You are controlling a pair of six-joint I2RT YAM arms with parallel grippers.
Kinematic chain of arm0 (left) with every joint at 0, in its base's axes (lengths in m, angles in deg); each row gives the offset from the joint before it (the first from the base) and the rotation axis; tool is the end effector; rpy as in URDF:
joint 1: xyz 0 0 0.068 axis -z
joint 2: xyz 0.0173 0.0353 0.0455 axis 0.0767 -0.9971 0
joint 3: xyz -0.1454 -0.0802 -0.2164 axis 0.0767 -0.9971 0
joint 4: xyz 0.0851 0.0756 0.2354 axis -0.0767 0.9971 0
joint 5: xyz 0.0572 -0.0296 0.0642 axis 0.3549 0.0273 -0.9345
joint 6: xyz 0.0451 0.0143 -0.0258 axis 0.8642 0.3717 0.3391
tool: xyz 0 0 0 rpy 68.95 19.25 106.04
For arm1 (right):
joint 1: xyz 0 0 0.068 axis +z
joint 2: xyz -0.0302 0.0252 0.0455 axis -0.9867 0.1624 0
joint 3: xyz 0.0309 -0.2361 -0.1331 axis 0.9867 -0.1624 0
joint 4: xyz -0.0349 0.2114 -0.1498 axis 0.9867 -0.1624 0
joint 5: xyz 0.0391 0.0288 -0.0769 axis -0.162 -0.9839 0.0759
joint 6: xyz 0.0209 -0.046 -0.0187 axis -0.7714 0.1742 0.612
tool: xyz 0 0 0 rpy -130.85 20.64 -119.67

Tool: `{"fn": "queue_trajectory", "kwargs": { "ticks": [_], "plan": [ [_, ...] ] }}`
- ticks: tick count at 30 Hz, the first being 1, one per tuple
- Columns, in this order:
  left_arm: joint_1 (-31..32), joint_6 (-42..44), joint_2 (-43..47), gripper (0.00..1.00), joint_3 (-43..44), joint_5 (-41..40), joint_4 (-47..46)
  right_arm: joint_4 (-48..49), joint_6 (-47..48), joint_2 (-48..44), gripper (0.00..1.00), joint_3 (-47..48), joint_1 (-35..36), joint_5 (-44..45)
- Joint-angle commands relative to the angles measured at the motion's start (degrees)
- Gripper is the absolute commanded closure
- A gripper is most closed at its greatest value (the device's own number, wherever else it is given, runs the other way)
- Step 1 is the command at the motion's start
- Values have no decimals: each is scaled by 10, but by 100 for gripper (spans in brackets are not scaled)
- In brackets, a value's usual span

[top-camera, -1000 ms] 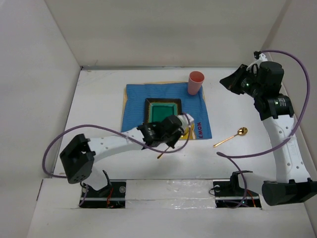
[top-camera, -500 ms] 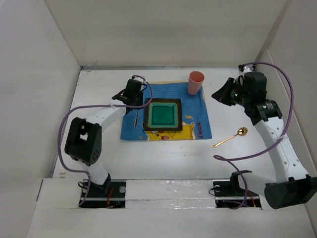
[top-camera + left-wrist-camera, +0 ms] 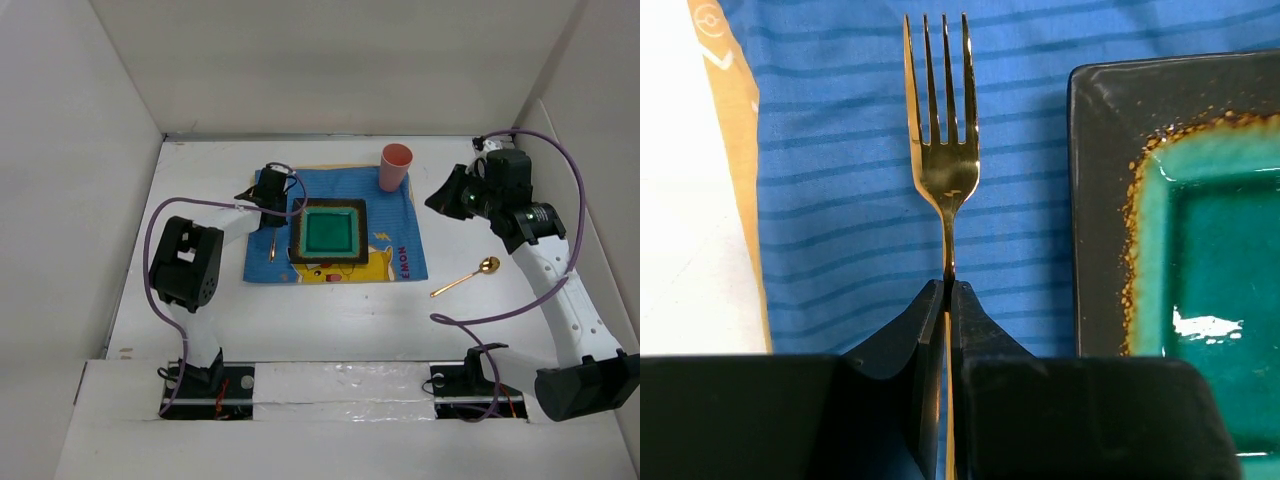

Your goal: Set the dinner table for one person

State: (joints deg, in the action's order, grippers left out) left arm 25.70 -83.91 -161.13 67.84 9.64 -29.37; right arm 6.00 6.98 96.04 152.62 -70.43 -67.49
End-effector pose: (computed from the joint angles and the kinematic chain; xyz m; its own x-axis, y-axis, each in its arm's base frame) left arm 0.3769 -0.1416 0.1886 -0.6662 0.1153 -0.7368 0.1751 0.9845 -0.0043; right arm 0.2350 0.0519 0.3840 -0.6355 0.2995 -0.7116 -0.1370 0.8633 0.4857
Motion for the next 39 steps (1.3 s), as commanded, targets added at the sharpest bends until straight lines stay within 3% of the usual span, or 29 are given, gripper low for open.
{"fn": "queue_trajectory", "kwargs": {
  "ticks": [1,3,6,7,10,12,15,17,18,19,20,25,26,27,28,29,31,32,34,37,39],
  "plan": [
    [-6,-4,3,100,1,-13,-16,4,13,-5,91,-6,5,7],
    [-6,-7,-3,100,6,-15,-11,4,13,-4,90,-5,5,11],
    [-6,-22,-6,98,11,-28,5,-3,15,0,77,1,5,33],
    [-6,-26,-4,93,11,-33,7,-8,15,1,69,2,5,45],
    [-6,-32,5,80,13,-43,15,-17,7,1,62,-6,5,65],
    [-6,-37,15,67,17,-48,20,-24,2,-3,62,-16,0,80],
    [-6,-48,27,61,22,-43,28,-27,-22,-28,59,-50,-12,114],
    [-6,-58,49,57,25,-40,33,-11,-55,-56,63,-99,-22,151],
    [-6,-62,58,57,28,-38,34,-4,-64,-72,70,-118,-36,174],
    [-6,-67,80,57,31,-27,40,8,-79,-97,92,-138,-47,184],
    [-6,-76,93,57,39,-17,50,9,-85,-106,100,-167,-59,184],
    [27,-67,196,61,65,37,81,4,-128,-95,100,-233,-125,203],
    [32,-67,227,66,64,50,81,11,-131,-83,100,-244,-135,205],
    [32,-76,244,74,55,77,81,23,-132,-77,93,-262,-160,210],
    [32,-78,259,74,48,77,80,28,-130,-69,86,-270,-171,214],
    [32,-78,275,85,40,106,79,35,-131,-54,76,-277,-183,220],
    [32,-85,320,95,11,133,77,49,-132,-39,57,-295,-209,221],
    [32,-84,334,100,0,142,77,60,-129,-25,53,-303,-231,215],
    [32,-83,365,100,-28,157,84,79,-127,-4,50,-313,-246,204],
    [44,-77,393,85,-54,161,100,103,-114,51,50,-310,-253,184],
    [69,-64,402,69,-68,151,104,109,-110,94,50,-297,-253,177]
  ]
}}
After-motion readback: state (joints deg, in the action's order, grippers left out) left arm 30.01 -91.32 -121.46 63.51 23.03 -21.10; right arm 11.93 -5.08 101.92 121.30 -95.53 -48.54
